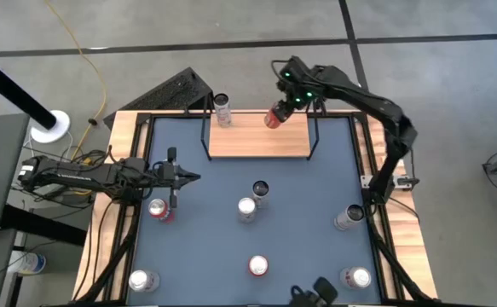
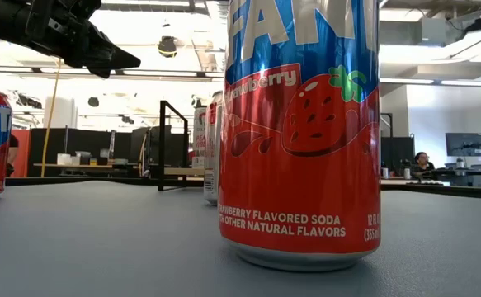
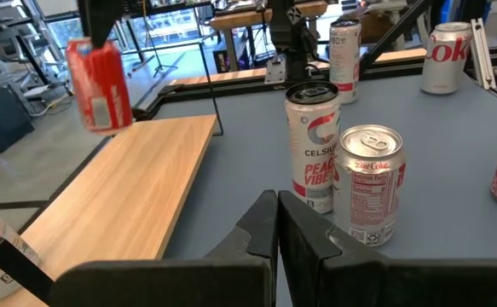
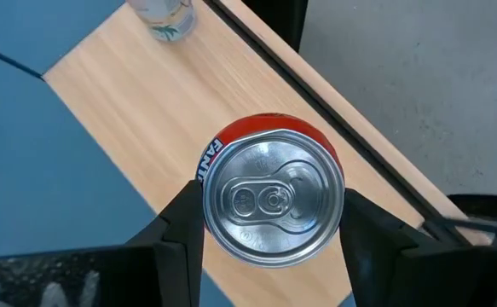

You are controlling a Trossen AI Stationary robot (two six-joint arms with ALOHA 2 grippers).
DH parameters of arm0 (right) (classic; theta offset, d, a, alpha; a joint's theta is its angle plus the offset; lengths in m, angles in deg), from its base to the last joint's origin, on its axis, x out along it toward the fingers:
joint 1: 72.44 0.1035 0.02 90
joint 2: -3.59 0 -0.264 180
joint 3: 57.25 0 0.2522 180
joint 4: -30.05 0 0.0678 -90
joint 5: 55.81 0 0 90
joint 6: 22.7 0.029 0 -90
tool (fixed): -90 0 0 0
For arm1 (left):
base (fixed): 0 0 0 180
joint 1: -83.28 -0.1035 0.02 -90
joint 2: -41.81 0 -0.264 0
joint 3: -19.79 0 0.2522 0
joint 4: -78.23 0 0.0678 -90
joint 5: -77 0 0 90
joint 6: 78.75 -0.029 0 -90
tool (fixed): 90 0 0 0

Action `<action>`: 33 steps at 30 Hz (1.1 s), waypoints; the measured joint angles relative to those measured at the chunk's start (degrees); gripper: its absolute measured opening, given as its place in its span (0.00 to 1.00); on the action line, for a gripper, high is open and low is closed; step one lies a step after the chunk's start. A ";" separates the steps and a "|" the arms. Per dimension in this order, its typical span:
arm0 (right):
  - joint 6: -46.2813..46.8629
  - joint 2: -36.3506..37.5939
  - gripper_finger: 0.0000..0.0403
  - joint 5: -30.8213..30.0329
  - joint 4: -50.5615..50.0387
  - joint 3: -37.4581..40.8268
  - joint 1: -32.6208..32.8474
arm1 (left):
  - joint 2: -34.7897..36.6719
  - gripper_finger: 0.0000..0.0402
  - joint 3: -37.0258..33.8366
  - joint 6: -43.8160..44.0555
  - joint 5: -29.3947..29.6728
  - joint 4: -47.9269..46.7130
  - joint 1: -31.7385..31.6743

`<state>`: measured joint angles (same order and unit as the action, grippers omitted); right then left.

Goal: Place canned beverage on shelf
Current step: Put the top red soda can on the shelf

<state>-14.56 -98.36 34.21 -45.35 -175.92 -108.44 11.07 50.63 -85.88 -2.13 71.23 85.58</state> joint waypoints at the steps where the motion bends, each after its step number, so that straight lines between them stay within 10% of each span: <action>1: -0.04 -1.62 0.47 0.01 -0.60 -1.49 0.01 | 0.00 0.00 0.00 0.04 0.02 0.00 -0.02; 15: 0.82 -21.93 0.47 0.04 -13.75 -23.60 1.38 | 0.00 0.00 0.00 0.09 0.00 0.00 -0.02; 33: -2.61 -23.13 0.63 0.17 -14.14 -25.90 1.39 | 0.00 0.00 0.00 0.09 0.00 -0.02 -0.02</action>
<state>-17.16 -121.49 34.37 -59.48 -201.81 -107.05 11.07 50.63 -85.80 -2.13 71.21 85.56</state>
